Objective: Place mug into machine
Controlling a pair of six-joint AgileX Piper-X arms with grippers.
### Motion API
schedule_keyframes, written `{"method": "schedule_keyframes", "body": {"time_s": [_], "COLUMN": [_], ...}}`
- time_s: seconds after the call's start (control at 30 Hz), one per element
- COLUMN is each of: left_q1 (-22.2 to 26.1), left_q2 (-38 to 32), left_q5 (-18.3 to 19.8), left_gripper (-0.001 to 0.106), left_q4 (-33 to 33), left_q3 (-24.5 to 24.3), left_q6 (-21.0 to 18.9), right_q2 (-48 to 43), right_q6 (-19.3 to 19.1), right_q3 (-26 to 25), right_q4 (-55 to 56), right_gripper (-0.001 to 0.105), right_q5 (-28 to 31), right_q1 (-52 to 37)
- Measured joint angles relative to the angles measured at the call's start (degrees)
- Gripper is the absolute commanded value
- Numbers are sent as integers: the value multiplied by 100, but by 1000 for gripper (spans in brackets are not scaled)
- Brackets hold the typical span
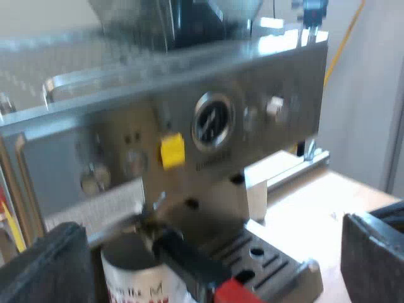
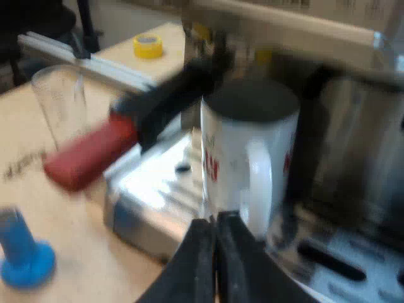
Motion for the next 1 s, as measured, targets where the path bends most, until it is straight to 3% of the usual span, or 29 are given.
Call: {"method": "schedule_keyframes", "body": {"time_s": [0.3, 0.67, 0.9, 1.0], "left_q1": [0, 0, 0, 0], "left_q2": [0, 0, 0, 0], "left_q5": [-238, -326, -326, -326], "left_gripper": [81, 81, 81, 81], "left_q4": [35, 81, 525, 557], "left_q3": [-44, -44, -44, -44], "left_q6": [9, 9, 9, 9], "right_q2": [809, 2249, 2538, 2914], "right_q6": [0, 0, 0, 0], "right_q3": [-982, -1801, -2085, -2524], "right_q4": [-98, -699, -732, -746], "right_gripper": [0, 0, 0, 0], "right_q5": [604, 861, 1044, 1040], "right_q1": [0, -31, -61, -248]}}
